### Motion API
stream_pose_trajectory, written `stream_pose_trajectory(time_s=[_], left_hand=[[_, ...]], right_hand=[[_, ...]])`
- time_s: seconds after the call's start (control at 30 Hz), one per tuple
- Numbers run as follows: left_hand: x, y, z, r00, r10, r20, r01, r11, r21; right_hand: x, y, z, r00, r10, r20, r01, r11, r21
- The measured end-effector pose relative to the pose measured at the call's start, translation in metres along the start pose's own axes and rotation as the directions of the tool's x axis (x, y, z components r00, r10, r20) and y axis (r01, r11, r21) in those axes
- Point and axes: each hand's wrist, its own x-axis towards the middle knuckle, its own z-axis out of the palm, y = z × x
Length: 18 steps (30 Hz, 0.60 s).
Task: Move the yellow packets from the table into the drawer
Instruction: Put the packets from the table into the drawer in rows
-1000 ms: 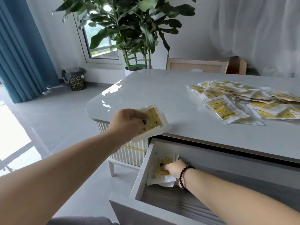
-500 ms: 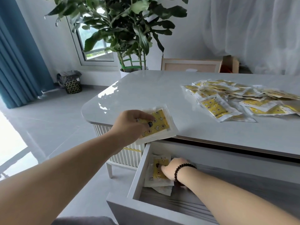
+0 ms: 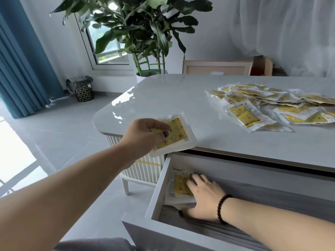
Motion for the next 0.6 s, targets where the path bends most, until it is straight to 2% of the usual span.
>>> stream_pose_trajectory(time_s=[0.1, 0.3, 0.47, 0.6], left_hand=[[0.001, 0.0, 0.0, 1.0, -0.003, 0.004, 0.003, 1.0, -0.006], [0.001, -0.001, 0.0, 1.0, -0.006, 0.005, 0.006, 1.0, -0.001], [0.001, -0.002, -0.001, 1.0, -0.005, 0.002, 0.005, 1.0, 0.0], [0.0, -0.001, -0.001, 1.0, -0.004, -0.001, 0.004, 1.0, 0.001]], right_hand=[[0.0, 0.001, 0.003, 0.997, -0.056, -0.061, 0.054, 0.998, -0.03], [0.001, 0.009, 0.006, 0.949, -0.284, -0.139, 0.257, 0.949, -0.183], [0.007, 0.016, 0.009, 0.917, -0.346, -0.201, 0.267, 0.903, -0.337], [0.006, 0.014, 0.013, 0.905, -0.383, -0.183, 0.28, 0.862, -0.423]])
